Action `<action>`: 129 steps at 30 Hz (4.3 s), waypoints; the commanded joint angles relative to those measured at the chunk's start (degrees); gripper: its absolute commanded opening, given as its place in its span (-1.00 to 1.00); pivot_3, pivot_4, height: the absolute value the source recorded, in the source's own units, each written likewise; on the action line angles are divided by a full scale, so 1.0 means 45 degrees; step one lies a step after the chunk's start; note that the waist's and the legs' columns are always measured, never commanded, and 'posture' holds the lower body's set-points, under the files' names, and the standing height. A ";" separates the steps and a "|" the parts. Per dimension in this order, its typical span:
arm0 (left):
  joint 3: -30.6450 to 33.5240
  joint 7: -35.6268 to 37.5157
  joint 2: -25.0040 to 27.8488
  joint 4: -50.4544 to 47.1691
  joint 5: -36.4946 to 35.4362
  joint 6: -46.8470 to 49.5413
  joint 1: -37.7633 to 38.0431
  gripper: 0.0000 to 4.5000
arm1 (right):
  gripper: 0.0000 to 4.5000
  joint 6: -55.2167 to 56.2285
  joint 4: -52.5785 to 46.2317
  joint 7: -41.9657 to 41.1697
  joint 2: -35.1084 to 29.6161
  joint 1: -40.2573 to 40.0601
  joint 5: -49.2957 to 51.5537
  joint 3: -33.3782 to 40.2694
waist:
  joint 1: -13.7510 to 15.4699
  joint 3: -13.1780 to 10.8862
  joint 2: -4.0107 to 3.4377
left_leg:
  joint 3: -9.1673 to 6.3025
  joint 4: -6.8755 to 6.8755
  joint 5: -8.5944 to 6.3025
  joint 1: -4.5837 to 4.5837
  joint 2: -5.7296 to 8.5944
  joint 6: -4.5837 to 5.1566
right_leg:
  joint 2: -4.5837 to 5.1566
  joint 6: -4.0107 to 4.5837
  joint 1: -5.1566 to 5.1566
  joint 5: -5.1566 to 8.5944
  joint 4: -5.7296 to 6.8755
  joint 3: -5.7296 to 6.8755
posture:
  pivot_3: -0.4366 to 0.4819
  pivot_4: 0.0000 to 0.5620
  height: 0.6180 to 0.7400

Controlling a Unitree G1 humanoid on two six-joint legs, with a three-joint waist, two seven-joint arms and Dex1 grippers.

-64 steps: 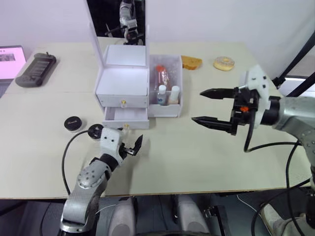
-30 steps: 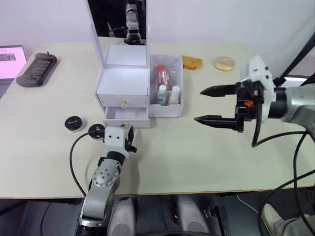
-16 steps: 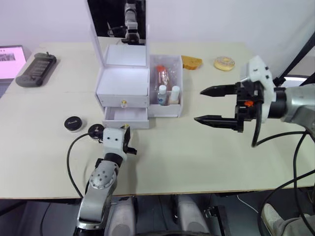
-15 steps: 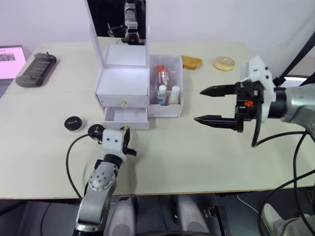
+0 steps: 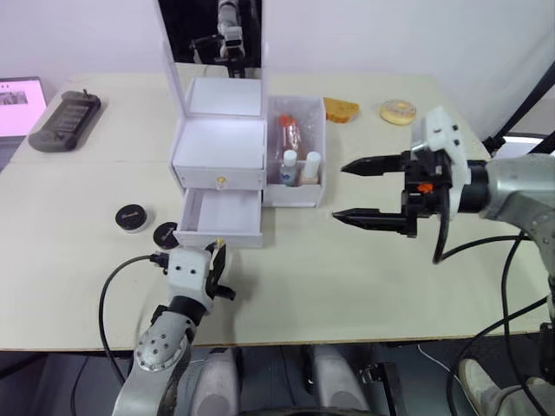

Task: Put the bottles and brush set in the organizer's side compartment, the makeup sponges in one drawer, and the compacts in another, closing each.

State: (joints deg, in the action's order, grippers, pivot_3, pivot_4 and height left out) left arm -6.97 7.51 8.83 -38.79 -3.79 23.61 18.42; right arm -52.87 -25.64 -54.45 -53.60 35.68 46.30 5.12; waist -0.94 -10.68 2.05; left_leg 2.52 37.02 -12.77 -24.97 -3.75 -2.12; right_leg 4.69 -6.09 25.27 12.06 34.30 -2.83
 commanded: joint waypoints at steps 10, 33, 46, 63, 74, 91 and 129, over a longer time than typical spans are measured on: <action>0.0643 0.0412 0.0174 -0.1130 -0.0844 0.0225 0.0151 0.91 | 1.00 0.0359 -0.0211 0.0004 0.0136 -0.0074 0.0096 0.0215 | 0.0009 0.0001 -0.0001 | -0.0007 0.0017 0.0000 -0.0025 0.0000 0.0006 | -0.0005 0.0001 0.0020 -0.0003 0.0008 0.0005 | -0.05 -0.47 0.97; 1.0940 0.9828 0.8476 0.6388 -0.7313 -0.3157 -0.0223 0.98 | 1.00 0.5800 0.4983 -0.1986 -0.0860 -0.3099 -0.3257 0.2227 | -0.0101 0.0021 0.0016 | 0.0096 0.0041 -0.0003 -0.0019 0.0008 0.0003 | 0.0070 0.0120 0.0013 -0.0075 -0.0067 0.0020 | -0.05 -0.47 0.97; 1.1688 1.4183 1.1981 1.4673 -0.5927 -0.5004 -0.1689 0.98 | 1.00 0.9446 0.8911 -0.2184 -0.0705 -0.4744 -0.4932 0.3235 | -0.0666 0.0008 -0.0025 | 0.0086 -0.0021 -0.0018 0.0051 -0.0042 -0.0021 | 0.0021 0.0102 0.0037 -0.0065 0.0007 0.0029 | -0.05 -0.47 0.97; 1.1906 1.4034 1.0495 1.1710 -0.6255 -0.3993 -0.0967 0.98 | 1.00 0.4265 0.3883 -0.1284 -0.0352 -0.2413 -0.2390 0.2170 | -0.0682 0.0009 -0.0024 | 0.0104 -0.0047 -0.0011 0.0054 -0.0048 -0.0009 | 0.0037 0.0105 0.0046 -0.0067 0.0016 0.0029 | -0.05 -0.47 0.97; 1.1246 1.1936 0.7226 0.6989 -0.6422 -0.3309 0.1078 0.98 | 1.00 0.0740 0.2219 -0.1505 0.0339 0.2495 -0.0156 -0.0023 | -0.0554 0.0005 -0.0033 | 0.0104 -0.0047 -0.0027 0.0061 -0.0048 -0.0035 | 0.0065 0.0107 0.0094 -0.0068 0.0002 0.0054 | -0.05 -0.47 0.97; 0.7707 1.0509 0.5767 0.8332 -0.4768 -0.4894 -0.1228 0.98 | 1.00 -0.3810 0.2231 -0.3694 -0.2100 0.6179 0.0822 -0.1859 | -0.0668 0.0008 -0.0038 | 0.0126 -0.0043 -0.0005 0.0042 -0.0036 0.0002 | 0.0071 0.0109 0.0058 -0.0070 0.0007 0.0041 | -0.05 -0.47 0.97; 0.4072 0.9793 0.9080 0.8357 -0.2679 0.0045 -0.5462 0.98 | 1.00 -0.4709 0.1684 -0.2171 -0.1499 0.6503 0.0655 -0.1875 | -0.0614 0.0010 -0.0056 | 0.0116 0.0023 0.0005 -0.0084 -0.0034 0.0012 | 0.0056 0.0098 0.0257 -0.0070 0.0192 0.0039 | -0.05 -0.47 0.97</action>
State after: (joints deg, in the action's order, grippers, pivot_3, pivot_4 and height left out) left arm 11.24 51.83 48.81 -0.54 -16.22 23.49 -5.39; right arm -74.40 -17.32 -64.44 -59.99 64.09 48.65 -5.83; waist -3.71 -10.64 1.80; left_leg 3.01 37.13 -12.74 -25.33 -3.90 -2.07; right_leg 4.92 -5.65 26.43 11.75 35.18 -2.65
